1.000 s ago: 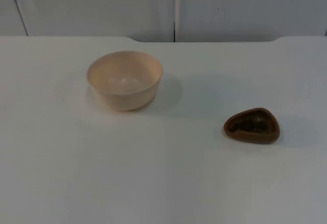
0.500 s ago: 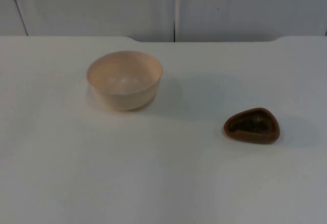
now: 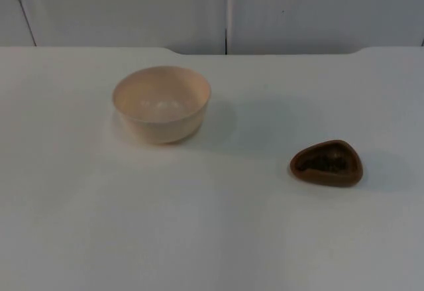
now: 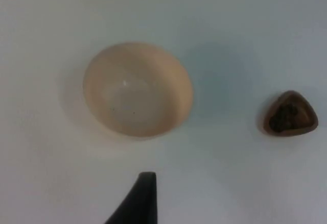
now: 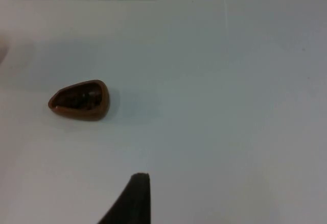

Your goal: Pick up the bowl with the left hand and pour the coffee beans from the cup into the bowl with the right hand.

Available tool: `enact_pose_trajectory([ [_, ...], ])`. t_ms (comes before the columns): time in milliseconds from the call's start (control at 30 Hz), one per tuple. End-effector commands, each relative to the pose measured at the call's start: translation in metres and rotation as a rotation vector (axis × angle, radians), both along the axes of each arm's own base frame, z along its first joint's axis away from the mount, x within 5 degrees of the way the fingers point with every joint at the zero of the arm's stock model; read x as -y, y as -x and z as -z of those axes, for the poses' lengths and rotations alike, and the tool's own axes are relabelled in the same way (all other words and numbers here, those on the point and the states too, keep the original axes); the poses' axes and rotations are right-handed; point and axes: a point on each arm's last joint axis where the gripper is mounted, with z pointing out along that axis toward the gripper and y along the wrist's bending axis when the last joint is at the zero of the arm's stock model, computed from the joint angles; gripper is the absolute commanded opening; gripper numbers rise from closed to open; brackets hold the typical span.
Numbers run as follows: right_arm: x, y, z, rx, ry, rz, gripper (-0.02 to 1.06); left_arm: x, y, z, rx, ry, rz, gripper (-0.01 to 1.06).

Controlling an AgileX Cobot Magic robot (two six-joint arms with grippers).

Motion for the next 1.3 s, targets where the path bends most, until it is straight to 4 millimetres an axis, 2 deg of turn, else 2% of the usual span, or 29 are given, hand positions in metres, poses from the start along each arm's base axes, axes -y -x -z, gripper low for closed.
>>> enact_pose_trajectory([
  [0, 0.000, 0.000, -0.001, 0.011, -0.005, 0.005, 1.05, 0.003, -0.006, 0.005, -0.013, -0.012, -0.001, 1.01],
  [600, 0.000, 0.000, -0.001, 0.011, -0.006, 0.004, 1.05, 0.008, -0.047, 0.055, -0.167, -0.015, -0.055, 1.01],
  [767, 0.000, 0.000, 0.000, 0.009, -0.006, 0.005, 1.05, 0.008, -0.068, 0.079, -0.209, -0.012, -0.111, 1.01],
  [800, 0.000, 0.000, 0.000, 0.009, -0.006, 0.005, 1.05, 0.008, -0.068, 0.079, -0.209, -0.012, -0.111, 1.01],
  [933, 0.000, 0.000, 0.000, 0.009, -0.006, 0.005, 1.05, 0.013, -0.095, 0.093, -0.256, -0.006, -0.125, 1.01],
  [1133, 0.000, 0.000, 0.000, 0.009, -0.006, 0.005, 1.05, 0.018, -0.118, 0.102, -0.306, 0.010, -0.130, 1.01],
  [1267, 0.000, 0.000, 0.000, 0.009, -0.006, 0.005, 1.05, 0.021, -0.139, 0.116, -0.349, 0.024, -0.153, 1.01],
])
